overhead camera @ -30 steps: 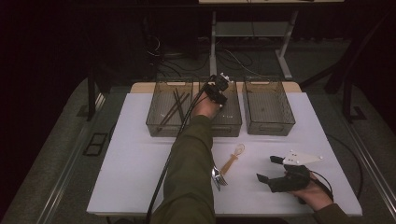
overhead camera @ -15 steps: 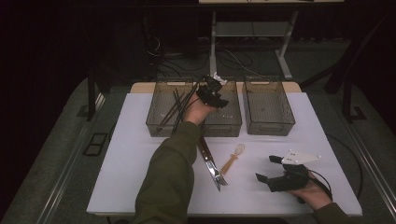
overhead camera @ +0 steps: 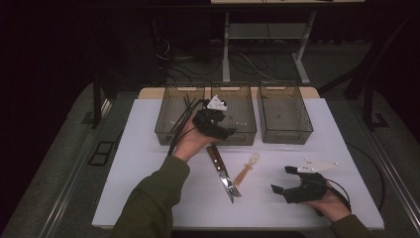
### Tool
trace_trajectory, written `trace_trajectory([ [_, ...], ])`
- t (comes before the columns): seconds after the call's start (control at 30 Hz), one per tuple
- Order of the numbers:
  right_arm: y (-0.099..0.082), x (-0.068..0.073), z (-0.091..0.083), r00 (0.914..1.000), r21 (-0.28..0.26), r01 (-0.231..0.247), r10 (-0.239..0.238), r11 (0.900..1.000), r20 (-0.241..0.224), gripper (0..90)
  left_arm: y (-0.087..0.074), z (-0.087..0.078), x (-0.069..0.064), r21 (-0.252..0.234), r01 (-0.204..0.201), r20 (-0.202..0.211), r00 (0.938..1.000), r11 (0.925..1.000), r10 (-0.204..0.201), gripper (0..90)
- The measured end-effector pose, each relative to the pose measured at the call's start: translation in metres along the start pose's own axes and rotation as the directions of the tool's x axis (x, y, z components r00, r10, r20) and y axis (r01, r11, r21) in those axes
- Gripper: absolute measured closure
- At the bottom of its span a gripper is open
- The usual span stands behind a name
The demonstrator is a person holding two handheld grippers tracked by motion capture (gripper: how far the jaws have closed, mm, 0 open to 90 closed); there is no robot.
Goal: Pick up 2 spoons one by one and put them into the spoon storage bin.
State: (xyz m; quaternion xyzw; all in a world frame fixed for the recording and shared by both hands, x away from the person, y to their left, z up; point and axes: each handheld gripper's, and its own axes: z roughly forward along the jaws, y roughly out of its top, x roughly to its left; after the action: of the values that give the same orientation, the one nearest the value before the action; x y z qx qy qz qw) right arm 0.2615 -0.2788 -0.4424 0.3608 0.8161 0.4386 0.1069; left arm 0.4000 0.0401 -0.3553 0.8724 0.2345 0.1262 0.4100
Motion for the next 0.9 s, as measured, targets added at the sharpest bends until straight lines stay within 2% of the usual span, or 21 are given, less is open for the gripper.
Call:
trace_trajectory([
  [0.07,0.001,-0.001,-0.001,1.0000,0.006,-0.009,0.009,0.9999,-0.004,12.2,-0.011,-0.006,-0.005,0.000,-0.001,0.011,0.9999,1.0000,0.001,27.6],
  [0.2,0.002,-0.002,-0.002,0.9995,0.017,-0.030,0.030,0.9994,0.001,13.9,-0.032,-0.014,-0.012,-0.008,-0.001,0.007,1.0000,1.0000,0.001,22.0],
  [0.23,0.002,-0.003,-0.002,0.9994,0.022,-0.036,0.036,0.9991,0.002,14.1,-0.038,-0.016,-0.013,-0.015,0.017,0.008,0.9998,0.9998,-0.017,20.7],
  [0.27,0.003,-0.002,-0.002,0.9992,0.029,-0.041,0.041,0.9988,0.001,14.1,-0.044,-0.019,-0.015,-0.014,0.015,0.004,0.9999,0.9998,-0.015,19.5],
  [0.5,0.006,-0.002,-0.004,0.9980,0.052,-0.040,0.043,0.9979,-0.047,14.2,-0.080,-0.039,-0.025,-0.049,0.053,-0.015,0.9984,0.9974,-0.054,13.3],
  [0.6,0.007,-0.002,-0.004,0.9964,0.062,-0.049,0.053,0.9969,-0.066,15.0,-0.095,-0.048,-0.028,-0.048,0.050,-0.018,0.9985,0.9976,-0.051,11.9],
  [0.77,0.009,0.003,-0.001,0.9975,0.078,-0.038,0.042,0.9962,-0.056,17.0,-0.122,-0.062,-0.031,-0.070,0.080,-0.012,0.9967,0.9944,-0.081,9.2],
  [0.9,0.011,0.004,0.000,0.9984,0.085,-0.037,0.041,0.9957,-0.040,24.7,-0.136,-0.067,-0.034,-0.065,0.085,-0.017,0.9961,0.9943,-0.086,5.6],
])
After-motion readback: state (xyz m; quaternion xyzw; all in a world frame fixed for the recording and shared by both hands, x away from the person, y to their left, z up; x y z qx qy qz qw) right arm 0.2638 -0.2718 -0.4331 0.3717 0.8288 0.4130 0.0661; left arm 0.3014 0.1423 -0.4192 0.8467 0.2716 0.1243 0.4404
